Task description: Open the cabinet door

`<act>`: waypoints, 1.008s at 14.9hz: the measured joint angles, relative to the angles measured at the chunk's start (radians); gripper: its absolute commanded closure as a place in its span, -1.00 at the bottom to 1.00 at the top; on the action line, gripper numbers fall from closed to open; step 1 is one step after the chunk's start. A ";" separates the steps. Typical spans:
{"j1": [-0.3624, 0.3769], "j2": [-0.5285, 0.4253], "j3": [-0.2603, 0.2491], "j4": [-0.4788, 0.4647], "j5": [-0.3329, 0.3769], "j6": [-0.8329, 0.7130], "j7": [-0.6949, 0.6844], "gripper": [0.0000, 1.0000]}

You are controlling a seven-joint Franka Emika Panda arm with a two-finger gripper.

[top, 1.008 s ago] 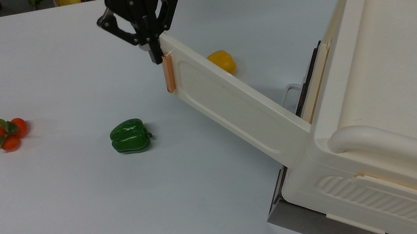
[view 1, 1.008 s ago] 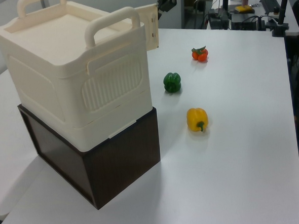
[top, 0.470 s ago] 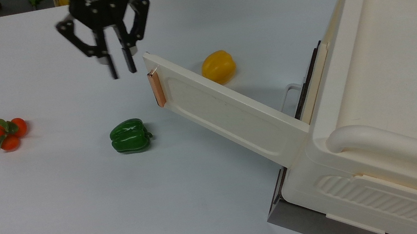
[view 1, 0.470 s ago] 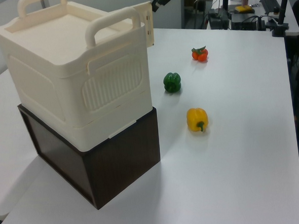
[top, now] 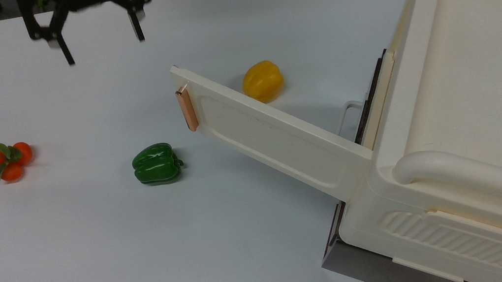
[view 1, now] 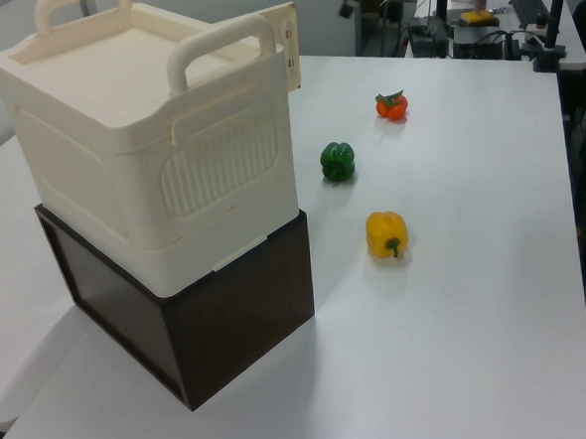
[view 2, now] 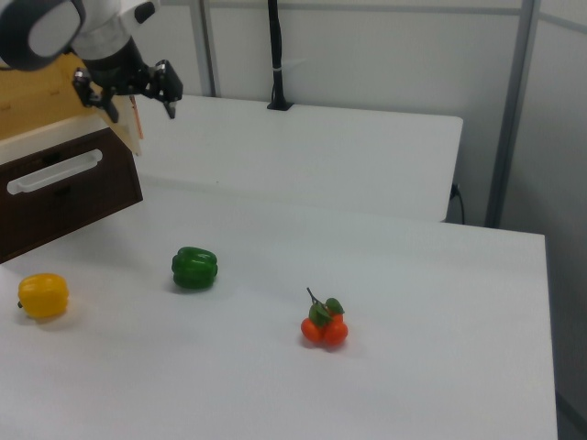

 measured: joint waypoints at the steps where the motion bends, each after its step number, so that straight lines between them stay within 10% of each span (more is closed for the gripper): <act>1: 0.000 -0.029 -0.007 0.000 0.000 -0.097 0.063 -1.00; 8: 0.020 -0.136 -0.011 -0.003 -0.003 -0.585 0.337 -1.00; 15: 0.085 -0.157 -0.011 -0.032 -0.003 -0.490 0.529 -1.00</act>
